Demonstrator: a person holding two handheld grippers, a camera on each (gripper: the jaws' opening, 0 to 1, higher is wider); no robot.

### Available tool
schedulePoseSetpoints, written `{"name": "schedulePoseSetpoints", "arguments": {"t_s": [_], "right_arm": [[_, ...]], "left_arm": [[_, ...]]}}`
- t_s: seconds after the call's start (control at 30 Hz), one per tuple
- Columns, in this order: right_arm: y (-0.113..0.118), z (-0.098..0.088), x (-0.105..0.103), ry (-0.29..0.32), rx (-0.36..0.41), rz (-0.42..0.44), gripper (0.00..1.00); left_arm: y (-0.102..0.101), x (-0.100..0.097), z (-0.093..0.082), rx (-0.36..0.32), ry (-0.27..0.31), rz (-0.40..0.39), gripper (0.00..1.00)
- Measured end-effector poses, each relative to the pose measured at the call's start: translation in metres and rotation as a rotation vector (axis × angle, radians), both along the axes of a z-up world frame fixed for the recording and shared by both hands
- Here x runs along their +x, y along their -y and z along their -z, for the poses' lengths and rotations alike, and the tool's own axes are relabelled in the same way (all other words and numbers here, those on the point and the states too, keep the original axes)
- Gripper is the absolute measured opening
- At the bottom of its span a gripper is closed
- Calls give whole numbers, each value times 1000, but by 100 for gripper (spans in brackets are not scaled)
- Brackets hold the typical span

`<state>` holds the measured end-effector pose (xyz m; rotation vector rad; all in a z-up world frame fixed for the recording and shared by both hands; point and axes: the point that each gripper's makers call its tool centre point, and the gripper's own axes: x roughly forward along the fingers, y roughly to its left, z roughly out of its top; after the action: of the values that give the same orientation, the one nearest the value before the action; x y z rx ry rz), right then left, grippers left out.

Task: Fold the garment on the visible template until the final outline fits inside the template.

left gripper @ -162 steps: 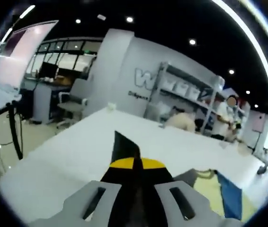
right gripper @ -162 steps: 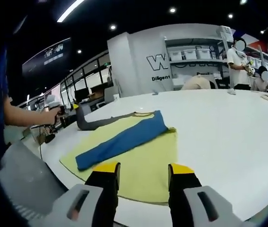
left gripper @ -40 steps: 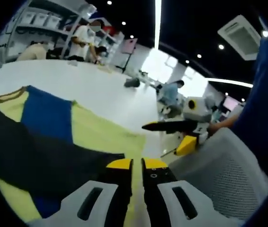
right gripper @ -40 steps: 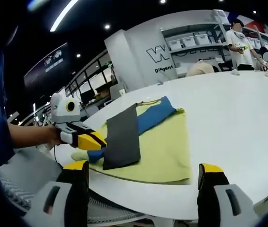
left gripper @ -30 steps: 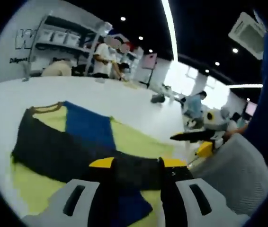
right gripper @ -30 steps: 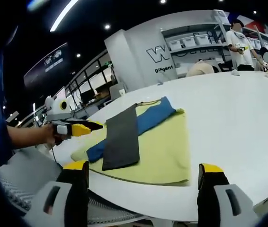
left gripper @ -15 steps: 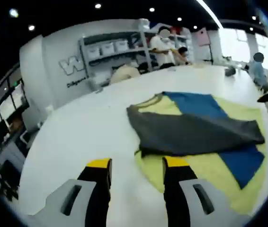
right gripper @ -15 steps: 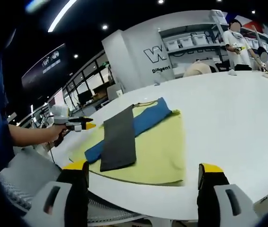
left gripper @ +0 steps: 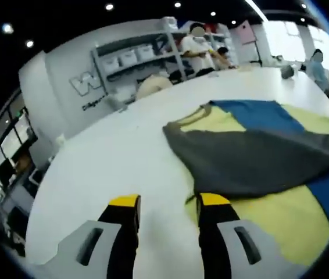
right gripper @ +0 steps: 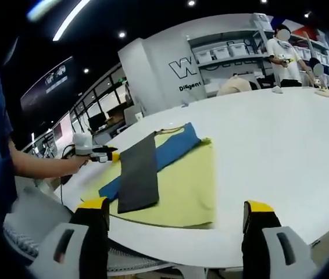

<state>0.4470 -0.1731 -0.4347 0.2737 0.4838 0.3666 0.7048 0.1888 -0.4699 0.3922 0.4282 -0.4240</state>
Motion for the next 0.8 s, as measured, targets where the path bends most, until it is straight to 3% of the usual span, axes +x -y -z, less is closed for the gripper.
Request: {"name": "schedulePoseSetpoints", "arguments": {"t_s": [0.07, 0.13, 0.27, 0.4, 0.5, 0.6, 0.63, 0.67, 0.8], "right_arm": [[0, 0, 0, -1, 2, 4, 96], [1, 0, 1, -1, 7, 13, 96], [-1, 2, 1, -6, 13, 17, 96], [-6, 3, 0, -11, 13, 5, 96], [-7, 3, 0, -10, 15, 0, 96], [-6, 5, -1, -11, 16, 2, 96], [-6, 5, -1, -11, 17, 4, 96], [-6, 5, -1, -12, 18, 7, 96], [-5, 6, -2, -13, 23, 15, 96]], "left_arm": [[0, -8, -1, -5, -1, -6, 38], [17, -12, -2, -42, 5, 83, 26], [38, -25, -5, 2, 22, 161, 4], [32, -21, -4, -70, 0, 117, 3], [24, -18, -4, -180, -43, 38, 3], [25, -22, -8, -268, -52, 14, 2], [26, -26, -11, -343, -74, -6, 2], [24, -27, -10, -366, -83, -17, 2], [9, -27, 7, -312, -121, -39, 2]]}}
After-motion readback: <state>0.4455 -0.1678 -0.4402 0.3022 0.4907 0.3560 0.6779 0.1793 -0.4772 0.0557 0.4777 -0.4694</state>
